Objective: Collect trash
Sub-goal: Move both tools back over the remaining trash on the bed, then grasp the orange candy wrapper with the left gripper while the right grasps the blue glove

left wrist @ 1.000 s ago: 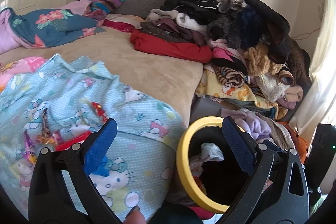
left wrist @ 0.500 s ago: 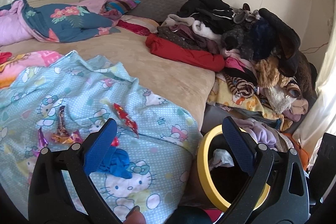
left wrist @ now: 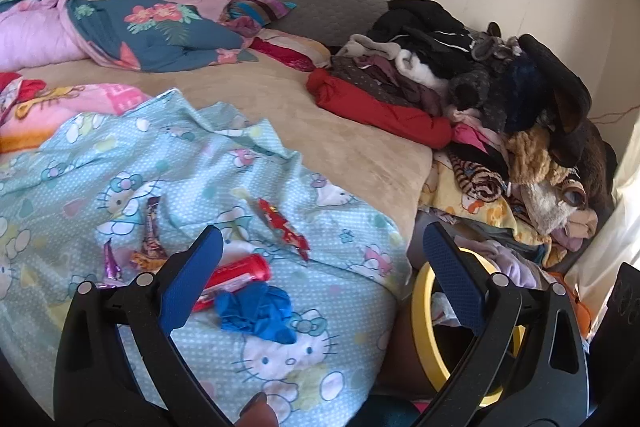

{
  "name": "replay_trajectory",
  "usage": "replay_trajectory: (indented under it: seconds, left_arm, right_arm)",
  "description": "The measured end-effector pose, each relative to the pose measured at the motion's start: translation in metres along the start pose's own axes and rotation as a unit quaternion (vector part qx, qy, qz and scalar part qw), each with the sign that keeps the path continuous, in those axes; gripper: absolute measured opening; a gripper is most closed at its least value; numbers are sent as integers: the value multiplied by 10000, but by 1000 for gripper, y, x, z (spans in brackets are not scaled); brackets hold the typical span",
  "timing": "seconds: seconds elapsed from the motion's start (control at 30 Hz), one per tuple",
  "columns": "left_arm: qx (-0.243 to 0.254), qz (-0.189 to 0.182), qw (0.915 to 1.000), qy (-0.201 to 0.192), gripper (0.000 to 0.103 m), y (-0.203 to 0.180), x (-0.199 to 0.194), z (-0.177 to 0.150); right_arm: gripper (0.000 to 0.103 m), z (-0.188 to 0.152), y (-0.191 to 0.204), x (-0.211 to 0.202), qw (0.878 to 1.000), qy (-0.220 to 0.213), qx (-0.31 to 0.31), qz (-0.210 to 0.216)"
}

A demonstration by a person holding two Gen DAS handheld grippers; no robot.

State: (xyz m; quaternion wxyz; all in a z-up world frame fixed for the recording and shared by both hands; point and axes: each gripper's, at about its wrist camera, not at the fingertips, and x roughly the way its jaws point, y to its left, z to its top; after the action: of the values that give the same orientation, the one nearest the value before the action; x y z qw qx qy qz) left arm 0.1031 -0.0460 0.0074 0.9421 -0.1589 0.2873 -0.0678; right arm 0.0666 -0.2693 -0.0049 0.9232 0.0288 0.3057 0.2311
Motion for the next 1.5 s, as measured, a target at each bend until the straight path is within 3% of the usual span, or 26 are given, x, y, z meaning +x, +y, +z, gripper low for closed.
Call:
replay_trajectory:
  seconds: [0.73,0.97,1.1,1.27,1.5]
  left_arm:
    - [-769,734,9943,106,92,91,6,-5]
    - [-773,665,9940,386,92,99,21,-9]
    - [-879,497,9927,661,83,100,38,-9]
    - [-928,605,9881,1068,70,108,65,-8]
    - [-908,923,9793,1558,62,116,94,-16]
  right_arm:
    - [96,-4,50,76,9956,721,-468,362]
    - [96,-6,55,102,9940,924,-442,393]
    - [96,-8,56,116,9925,1060,-429,433]
    - [96,-11,58,133,9902,1249,-416,458]
    - [95,-13,62,154,9873,1441,-427,509]
